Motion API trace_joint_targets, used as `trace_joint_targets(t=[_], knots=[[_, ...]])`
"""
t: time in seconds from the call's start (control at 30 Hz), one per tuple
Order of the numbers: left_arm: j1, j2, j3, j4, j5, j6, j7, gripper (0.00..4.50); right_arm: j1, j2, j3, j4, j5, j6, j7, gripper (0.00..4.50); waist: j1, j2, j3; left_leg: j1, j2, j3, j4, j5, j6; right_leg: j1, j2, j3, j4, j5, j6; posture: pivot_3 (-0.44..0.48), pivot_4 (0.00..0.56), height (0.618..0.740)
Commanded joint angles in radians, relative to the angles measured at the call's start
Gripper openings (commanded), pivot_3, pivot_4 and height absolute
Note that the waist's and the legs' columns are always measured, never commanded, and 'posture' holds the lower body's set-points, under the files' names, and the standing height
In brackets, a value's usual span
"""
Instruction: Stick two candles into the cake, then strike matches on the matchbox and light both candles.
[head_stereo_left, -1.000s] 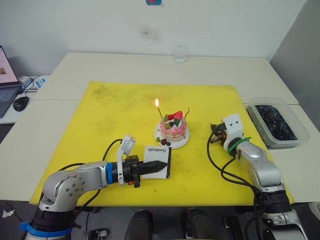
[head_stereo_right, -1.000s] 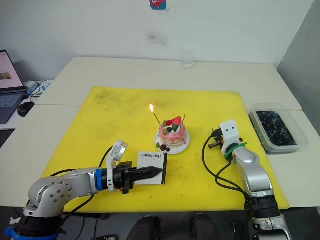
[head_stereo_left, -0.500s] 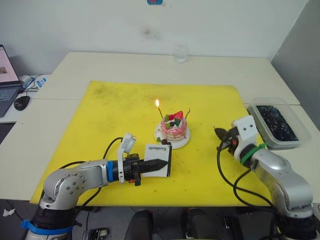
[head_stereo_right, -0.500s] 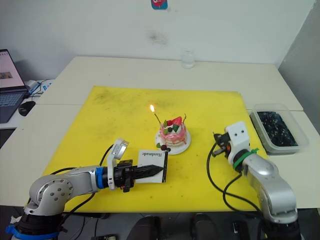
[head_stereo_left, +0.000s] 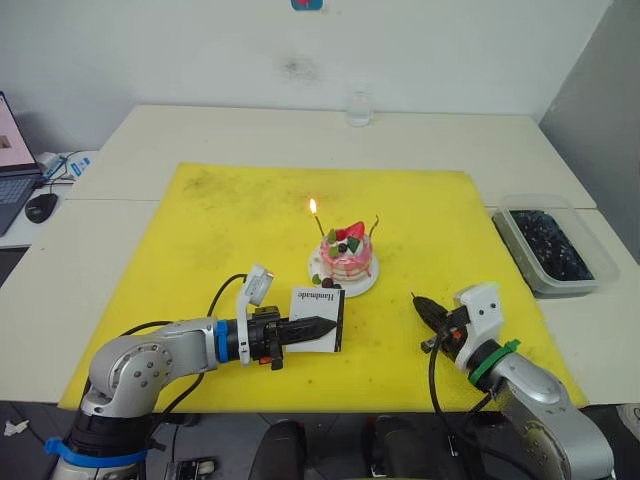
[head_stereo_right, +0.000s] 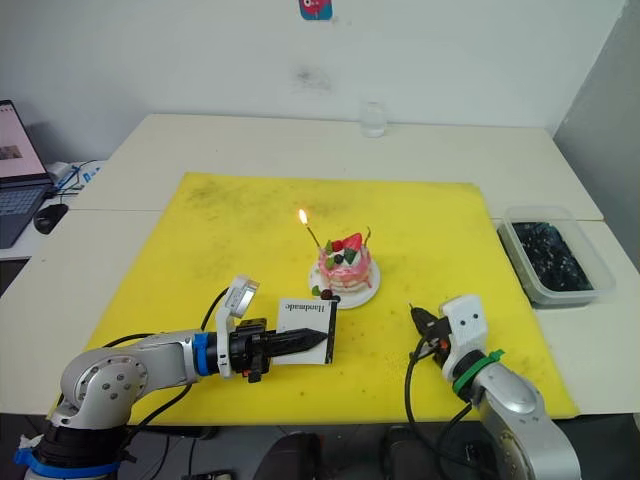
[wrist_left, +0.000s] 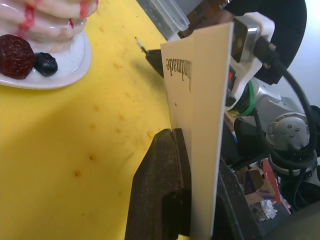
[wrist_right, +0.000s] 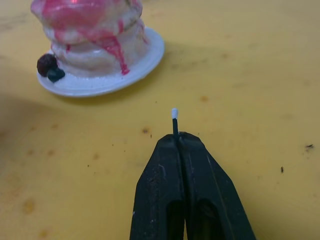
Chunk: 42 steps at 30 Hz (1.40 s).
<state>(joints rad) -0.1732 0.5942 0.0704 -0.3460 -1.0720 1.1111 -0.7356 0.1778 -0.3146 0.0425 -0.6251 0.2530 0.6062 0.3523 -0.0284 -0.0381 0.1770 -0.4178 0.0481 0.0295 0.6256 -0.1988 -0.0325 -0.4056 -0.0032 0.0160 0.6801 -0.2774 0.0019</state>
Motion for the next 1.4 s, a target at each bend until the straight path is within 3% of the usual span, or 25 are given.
trace_joint_targets(t=[0.03, 0.07, 0.13, 0.3, 0.73, 1.3, 1.4], knots=[[-0.006, 0.005, 0.007, -0.024, -0.017, 0.001, -0.007, 0.0, 0.007, -0.009, 0.012, -0.006, -0.025, -0.043, -0.008, 0.04, 0.0, 0.0, 0.0, 0.0, 0.0, 0.0, 0.0, 0.0, 0.0, 0.0, 0.0, 0.0, 0.0, 0.0, 0.0, 0.0, 0.15, 0.74], [-0.005, 0.005, 0.007, -0.025, -0.018, 0.001, -0.007, 0.0, 0.008, -0.011, 0.018, -0.001, -0.026, -0.043, -0.006, 0.04, 0.0, 0.0, 0.0, 0.0, 0.0, 0.0, 0.0, 0.0, 0.0, 0.0, 0.0, 0.0, 0.0, 0.0, 0.0, 0.0, 0.15, 0.74], [-0.004, 0.004, 0.007, -0.025, -0.018, 0.001, -0.006, 0.0, 0.008, -0.014, 0.029, 0.009, -0.038, -0.051, -0.008, 0.58, 0.0, 0.0, 0.0, 0.0, 0.0, 0.0, 0.0, 0.0, 0.0, 0.0, 0.0, -0.001, 0.0, 0.0, 0.0, 0.0, 0.15, 0.74], [-0.011, 0.0, 0.004, -0.019, -0.016, 0.002, -0.005, 0.0, -0.001, -0.028, 0.052, 0.027, -0.073, -0.087, -0.004, 2.29, 0.0, 0.0, 0.0, 0.0, 0.0, 0.0, 0.0, 0.0, 0.0, 0.0, 0.0, 0.0, 0.0, 0.0, 0.0, 0.0, 0.15, 0.74], [-0.016, 0.001, 0.004, -0.017, -0.015, 0.004, -0.005, 0.0, -0.011, -0.041, 0.06, 0.093, -0.11, -0.185, 0.026, 2.29, 0.0, 0.0, 0.0, 0.0, 0.0, 0.0, 0.0, 0.0, 0.0, 0.0, 0.0, 0.0, 0.0, 0.0, 0.0, 0.0, 0.15, 0.74], [-0.016, -0.001, 0.005, -0.022, -0.019, 0.011, -0.005, 0.0, -0.026, -0.017, 0.071, 0.116, -0.127, -0.156, 0.003, 2.29, 0.0, 0.0, 0.0, 0.0, 0.0, 0.0, 0.0, 0.0, 0.0, 0.0, 0.0, 0.0, 0.0, 0.0, 0.001, 0.0, 0.15, 0.74], [-0.017, -0.002, 0.004, -0.021, -0.018, 0.011, -0.004, 0.0, -0.028, -0.018, 0.071, 0.119, -0.133, -0.14, 0.001, 1.74, 0.0, 0.0, 0.0, 0.0, 0.0, 0.0, 0.0, 0.0, 0.0, 0.0, 0.0, 0.0, 0.0, 0.0, 0.001, 0.0, 0.15, 0.74]])
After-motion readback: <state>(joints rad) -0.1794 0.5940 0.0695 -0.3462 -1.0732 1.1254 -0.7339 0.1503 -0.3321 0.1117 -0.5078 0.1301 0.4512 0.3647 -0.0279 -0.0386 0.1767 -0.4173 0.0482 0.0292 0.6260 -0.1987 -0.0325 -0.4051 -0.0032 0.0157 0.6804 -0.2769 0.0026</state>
